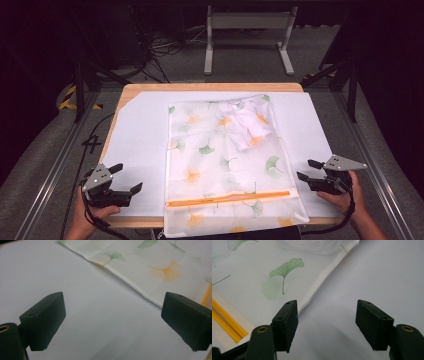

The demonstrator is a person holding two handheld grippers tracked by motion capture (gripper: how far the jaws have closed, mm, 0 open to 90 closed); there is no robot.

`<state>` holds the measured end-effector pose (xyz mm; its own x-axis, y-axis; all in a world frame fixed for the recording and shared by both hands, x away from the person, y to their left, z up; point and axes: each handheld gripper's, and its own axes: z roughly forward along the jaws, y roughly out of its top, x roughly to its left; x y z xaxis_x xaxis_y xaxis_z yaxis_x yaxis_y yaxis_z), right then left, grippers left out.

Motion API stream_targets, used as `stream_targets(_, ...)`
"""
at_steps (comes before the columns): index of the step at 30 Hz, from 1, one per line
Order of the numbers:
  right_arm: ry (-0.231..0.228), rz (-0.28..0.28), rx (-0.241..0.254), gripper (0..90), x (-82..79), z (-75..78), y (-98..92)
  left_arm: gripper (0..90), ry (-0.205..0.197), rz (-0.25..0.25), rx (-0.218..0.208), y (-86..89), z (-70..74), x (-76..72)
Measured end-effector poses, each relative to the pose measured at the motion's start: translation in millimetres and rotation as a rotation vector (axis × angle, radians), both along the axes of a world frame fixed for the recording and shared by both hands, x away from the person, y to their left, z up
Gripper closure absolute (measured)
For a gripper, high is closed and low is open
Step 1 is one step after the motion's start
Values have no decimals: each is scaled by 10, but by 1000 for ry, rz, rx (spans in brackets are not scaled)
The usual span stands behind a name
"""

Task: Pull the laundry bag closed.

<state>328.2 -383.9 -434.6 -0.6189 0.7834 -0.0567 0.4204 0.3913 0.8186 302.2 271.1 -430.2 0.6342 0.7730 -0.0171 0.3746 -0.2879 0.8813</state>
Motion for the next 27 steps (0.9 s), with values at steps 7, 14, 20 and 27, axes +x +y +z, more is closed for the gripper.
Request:
stream_targets(7,-11,1,14,347,-25,33,5,137,39,2,-18,-28,-66,-75)
stream_targets(14,-12,6,42,443,-37,75,36,394,20,-65,10,-119,-38,-131)
stream_targets(20,-36,35,90,485,-15,165,93,588,-26,-105,25,-162,32,-224)
stream_targets(27,-63,104,84,502,-18,293,272,694,-33,-108,60,-190,53,-328)
